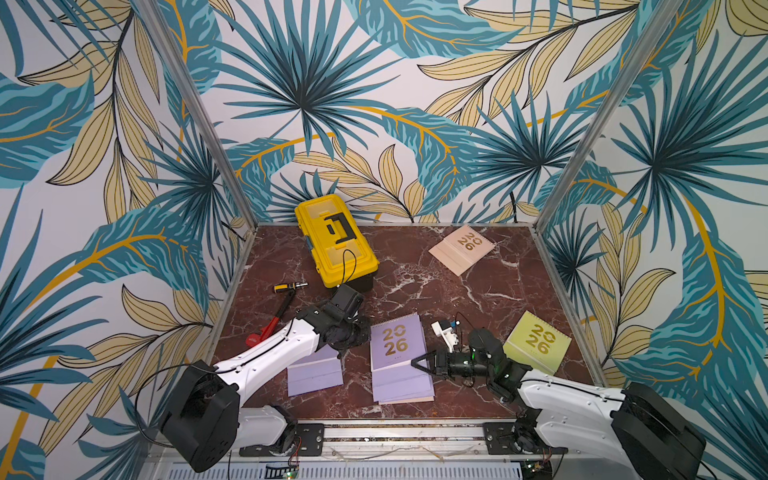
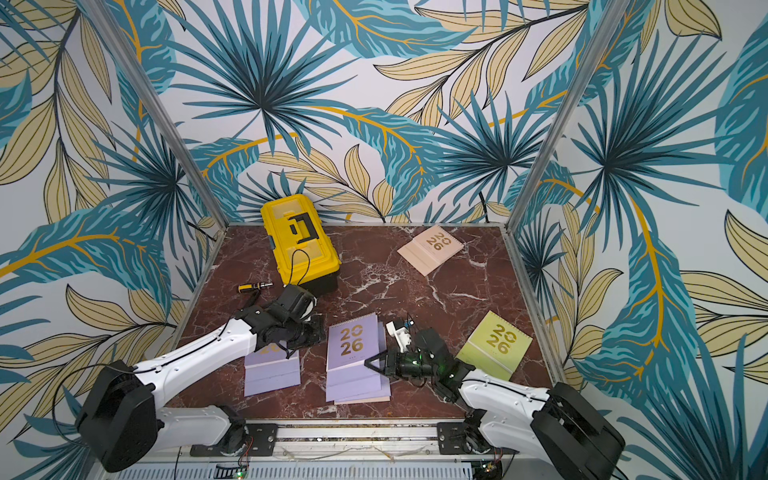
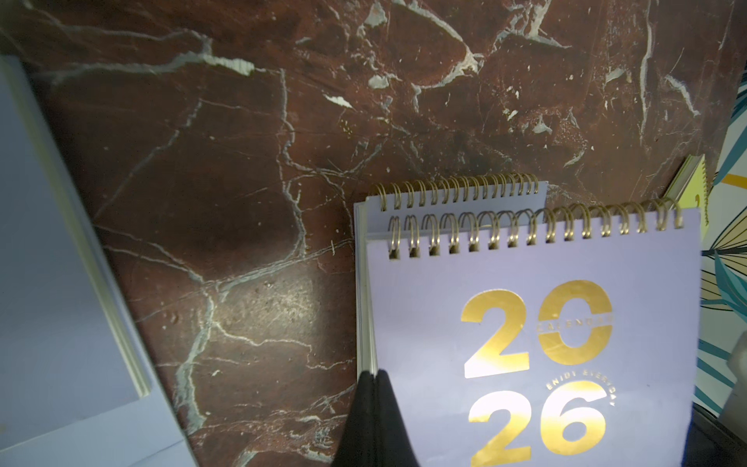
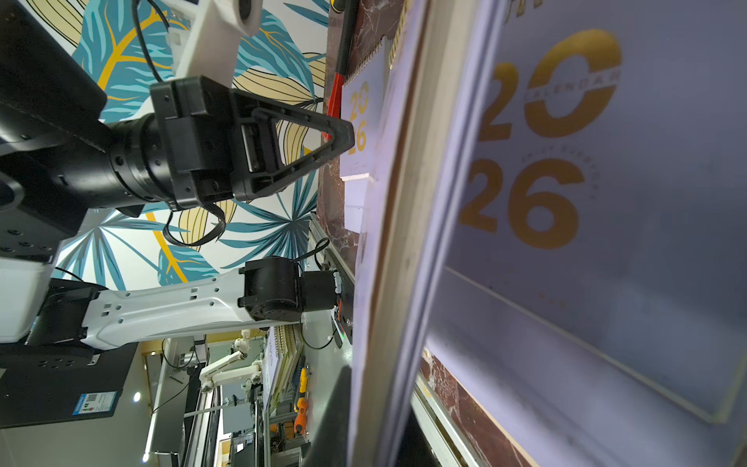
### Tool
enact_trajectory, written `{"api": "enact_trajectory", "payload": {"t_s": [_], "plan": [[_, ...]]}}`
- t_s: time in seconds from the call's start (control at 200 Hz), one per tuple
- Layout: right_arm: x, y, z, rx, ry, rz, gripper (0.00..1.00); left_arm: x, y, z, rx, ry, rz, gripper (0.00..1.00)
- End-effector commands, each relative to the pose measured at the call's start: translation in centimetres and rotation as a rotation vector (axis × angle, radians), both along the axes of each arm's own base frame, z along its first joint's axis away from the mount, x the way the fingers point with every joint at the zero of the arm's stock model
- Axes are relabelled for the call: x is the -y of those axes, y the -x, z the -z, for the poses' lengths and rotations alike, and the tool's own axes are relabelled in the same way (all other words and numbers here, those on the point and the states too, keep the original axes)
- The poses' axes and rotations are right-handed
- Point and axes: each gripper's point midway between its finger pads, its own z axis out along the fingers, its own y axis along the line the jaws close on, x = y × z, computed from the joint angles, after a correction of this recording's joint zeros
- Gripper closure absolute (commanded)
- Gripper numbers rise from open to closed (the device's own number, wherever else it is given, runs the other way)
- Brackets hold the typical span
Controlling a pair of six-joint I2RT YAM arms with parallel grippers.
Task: Stack the calendars
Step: Place the calendar at the calendar.
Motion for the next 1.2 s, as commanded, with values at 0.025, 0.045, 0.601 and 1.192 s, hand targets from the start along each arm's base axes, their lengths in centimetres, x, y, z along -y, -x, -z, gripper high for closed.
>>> {"api": "enact_trajectory", "payload": {"t_s": [0.025,0.045,0.601,1.192], "plan": [[-0.3,-0.7,-1.7,0.101,-0.027,-0.008,1.00,-0.4,0.2,1.0,-0.015,-0.005,-0.007,1.00],[-0.2,-0.7,-1.7,0.105,-0.023,-0.003,1.00,-0.4,0.2,1.1,-0.016,-0.006,-0.007,1.00],[0.6,-1.3,0.3,0.073,0.023,0.021,1.00,0.0,0.2,2.3,-0.039,-0.003,0.000,1.00],[2.4,-0.7,4.2,-0.006,0.278,0.001,0.59,0.7,-0.3,4.0,-0.075,-0.003,0.014,1.00]]}}
